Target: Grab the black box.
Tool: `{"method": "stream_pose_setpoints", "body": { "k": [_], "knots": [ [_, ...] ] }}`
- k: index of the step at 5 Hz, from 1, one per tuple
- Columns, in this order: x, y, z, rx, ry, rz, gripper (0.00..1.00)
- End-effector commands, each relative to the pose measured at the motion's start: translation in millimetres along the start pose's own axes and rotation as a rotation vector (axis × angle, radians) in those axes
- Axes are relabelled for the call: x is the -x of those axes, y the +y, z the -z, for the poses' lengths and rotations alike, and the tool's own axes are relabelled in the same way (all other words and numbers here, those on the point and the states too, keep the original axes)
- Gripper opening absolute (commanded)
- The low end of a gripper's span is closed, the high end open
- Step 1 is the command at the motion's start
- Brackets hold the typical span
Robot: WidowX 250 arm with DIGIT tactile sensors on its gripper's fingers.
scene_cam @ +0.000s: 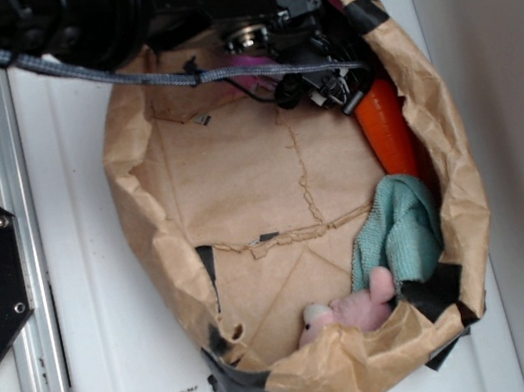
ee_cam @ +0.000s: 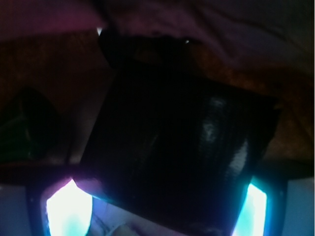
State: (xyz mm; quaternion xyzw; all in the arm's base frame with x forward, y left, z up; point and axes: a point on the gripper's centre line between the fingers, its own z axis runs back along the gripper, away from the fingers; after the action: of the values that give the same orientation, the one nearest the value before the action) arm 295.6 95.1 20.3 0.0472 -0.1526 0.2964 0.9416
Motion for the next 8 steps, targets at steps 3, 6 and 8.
{"method": "stream_pose_setpoints", "body": {
  "k": [3,6,8],
  "knots": [
    [29.7,-16.3,-67.7,0.191,0.028,0.035,0.0],
    [50.3,-47.3,-126.6,0.378,0.034,0.111,0.0],
    [42.0,-77.1,-138.5,0.426,0.181,0.175,0.0]
  ]
}}
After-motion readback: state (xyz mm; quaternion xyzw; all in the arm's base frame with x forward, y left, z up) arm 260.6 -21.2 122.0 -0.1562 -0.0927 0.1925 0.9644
